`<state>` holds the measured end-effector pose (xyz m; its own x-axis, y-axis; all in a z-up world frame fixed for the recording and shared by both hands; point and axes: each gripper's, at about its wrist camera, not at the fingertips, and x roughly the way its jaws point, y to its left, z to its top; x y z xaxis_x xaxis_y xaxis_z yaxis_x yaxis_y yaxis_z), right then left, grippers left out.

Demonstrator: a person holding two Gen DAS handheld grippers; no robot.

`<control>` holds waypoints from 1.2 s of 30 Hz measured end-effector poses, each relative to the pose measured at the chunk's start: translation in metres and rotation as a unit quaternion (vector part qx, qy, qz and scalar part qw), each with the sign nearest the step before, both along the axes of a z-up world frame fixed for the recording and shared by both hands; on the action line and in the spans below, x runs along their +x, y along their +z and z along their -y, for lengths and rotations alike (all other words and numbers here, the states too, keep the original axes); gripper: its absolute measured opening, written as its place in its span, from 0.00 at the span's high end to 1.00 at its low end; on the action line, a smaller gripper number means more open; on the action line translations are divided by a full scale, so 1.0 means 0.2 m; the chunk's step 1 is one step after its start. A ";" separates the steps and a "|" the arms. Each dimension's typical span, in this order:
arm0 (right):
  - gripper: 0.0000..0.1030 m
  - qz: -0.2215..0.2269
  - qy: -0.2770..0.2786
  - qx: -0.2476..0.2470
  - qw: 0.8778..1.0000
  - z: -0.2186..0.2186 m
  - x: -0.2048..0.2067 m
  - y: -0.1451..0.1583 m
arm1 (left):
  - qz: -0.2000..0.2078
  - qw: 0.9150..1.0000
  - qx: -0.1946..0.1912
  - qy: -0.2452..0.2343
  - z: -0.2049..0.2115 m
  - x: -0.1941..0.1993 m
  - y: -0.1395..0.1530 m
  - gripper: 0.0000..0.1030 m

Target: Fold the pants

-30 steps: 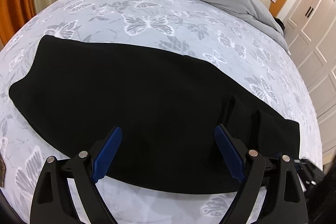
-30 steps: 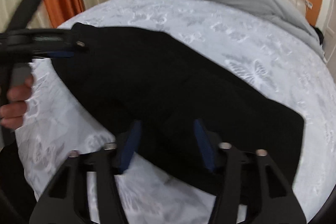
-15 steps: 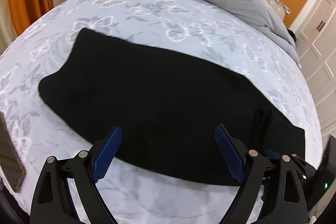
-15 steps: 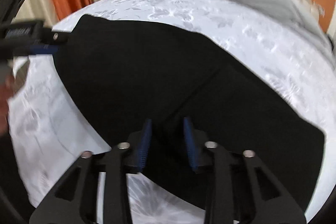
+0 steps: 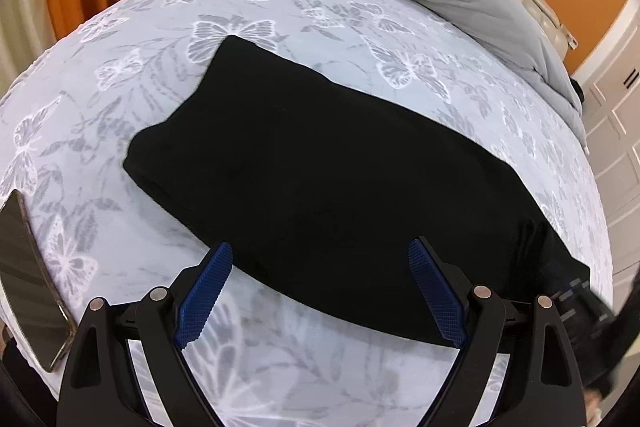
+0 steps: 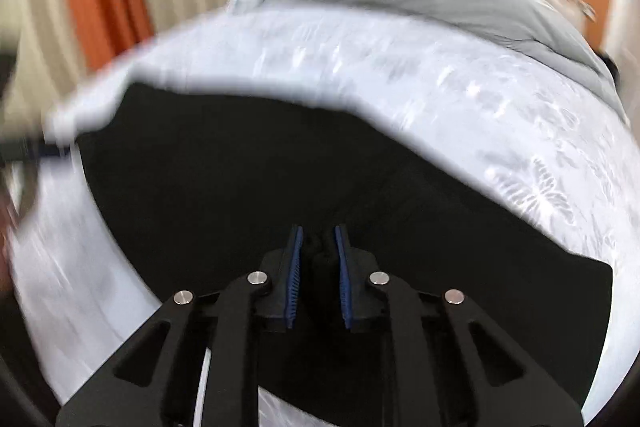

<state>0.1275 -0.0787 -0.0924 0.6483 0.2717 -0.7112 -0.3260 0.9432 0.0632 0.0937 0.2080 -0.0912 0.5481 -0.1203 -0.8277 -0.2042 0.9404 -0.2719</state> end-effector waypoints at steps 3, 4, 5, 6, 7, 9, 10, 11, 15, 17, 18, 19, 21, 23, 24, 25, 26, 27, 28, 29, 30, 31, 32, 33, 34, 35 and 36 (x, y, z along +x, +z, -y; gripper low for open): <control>0.85 0.028 -0.006 0.094 0.995 0.04 0.02 0.20 | 0.008 1.000 0.005 0.005 -0.03 0.00 0.02 0.15; 0.85 0.035 0.002 0.128 0.991 0.03 0.03 0.26 | 0.011 1.000 0.008 0.005 -0.04 0.00 0.02 0.15; 0.85 0.037 0.009 0.144 0.989 0.00 0.05 0.28 | 0.015 1.000 0.013 0.007 -0.04 0.00 0.03 0.15; 0.85 0.035 0.019 0.151 0.988 -0.05 0.06 0.29 | 0.017 1.000 0.016 0.008 -0.04 0.00 0.04 0.15; 0.85 0.027 0.034 0.151 0.988 -0.13 0.08 0.26 | 0.018 1.000 0.017 0.006 -0.04 0.00 0.04 0.15; 0.85 0.007 0.054 0.141 0.988 -0.26 0.12 0.16 | 0.017 1.000 0.014 0.006 -0.05 0.02 0.04 0.15; 0.85 -0.016 0.066 0.138 0.988 -0.34 0.14 0.05 | 0.018 1.000 0.010 0.009 -0.06 0.02 0.04 0.15; 0.84 -0.039 0.072 0.127 0.989 -0.40 0.16 -0.05 | 0.020 1.000 0.004 0.016 -0.08 0.02 0.04 0.15; 0.72 -0.029 0.101 0.104 0.989 -0.46 0.12 -0.22 | 0.037 0.999 -0.011 0.037 -0.17 0.02 0.05 0.15; 0.59 -0.044 0.096 0.108 0.988 -0.41 0.13 -0.12 | 0.032 0.998 -0.012 0.051 -0.22 0.04 0.03 0.15; 0.49 -0.027 0.076 0.119 0.990 -0.34 0.12 -0.03 | 0.027 0.998 -0.015 0.063 -0.25 0.05 0.02 0.15; 0.40 -0.005 0.062 0.129 0.990 -0.27 0.10 0.04 | 0.024 0.996 -0.022 0.079 -0.30 0.05 0.01 0.15; 0.31 0.044 0.014 0.143 0.989 -0.10 0.05 0.17 | 0.023 0.991 -0.046 0.120 -0.40 0.03 -0.02 0.15; 0.30 0.056 -0.028 0.145 0.987 0.05 0.00 0.22 | 0.021 0.983 -0.094 0.157 -0.51 0.02 -0.06 0.15; 0.30 0.052 -0.041 0.147 0.987 0.10 -0.01 0.21 | 0.011 0.977 -0.126 0.172 -0.58 0.02 -0.11 0.15; 0.30 0.039 -0.059 0.142 0.987 0.16 -0.02 0.21 | 0.004 0.973 -0.148 0.178 -0.62 0.02 -0.14 0.15; 0.30 0.023 -0.077 0.127 0.989 0.19 -0.02 0.20 | -0.008 0.966 -0.178 0.185 -0.66 0.03 -0.19 0.15; 0.30 0.018 -0.087 0.117 0.989 0.21 -0.02 0.19 | -0.018 0.962 -0.194 0.191 -0.67 0.04 -0.23 0.16; 0.30 0.018 -0.099 0.109 0.989 0.23 -0.03 0.20 | -0.021 0.961 -0.197 0.193 -0.68 0.04 -0.25 0.16; 0.28 0.016 -0.107 0.107 0.988 0.24 -0.04 0.21 | -0.020 0.962 -0.192 0.194 -0.67 0.05 -0.25 0.16; 0.21 0.013 -0.114 0.109 0.988 0.25 -0.05 0.21 | -0.014 0.964 -0.181 0.192 -0.65 0.06 -0.24 0.16; 0.14 0.008 -0.122 0.112 0.986 0.26 -0.07 0.20 | -0.009 0.966 -0.177 0.188 -0.64 0.07 -0.23 0.16; 0.14 0.006 -0.130 0.115 0.985 0.27 -0.09 0.20 | -0.007 0.968 -0.177 0.179 -0.62 0.10 -0.24 0.16; 0.14 0.005 -0.132 0.116 0.984 0.27 -0.12 0.19 | -0.009 0.968 -0.181 0.174 -0.61 0.12 -0.25 0.17; 0.14 0.005 -0.131 0.111 0.985 0.28 -0.15 0.19 | -0.010 0.967 -0.181 0.177 -0.60 0.13 -0.26 0.18; 0.14 0.006 -0.132 0.104 0.986 0.31 -0.15 0.19 | -0.006 0.967 -0.175 0.183 -0.59 0.14 -0.25 0.32; 0.14 0.010 -0.138 0.092 0.986 0.31 -0.17 0.19 | -0.005 0.969 -0.171 0.181 -0.58 0.15 -0.25 0.45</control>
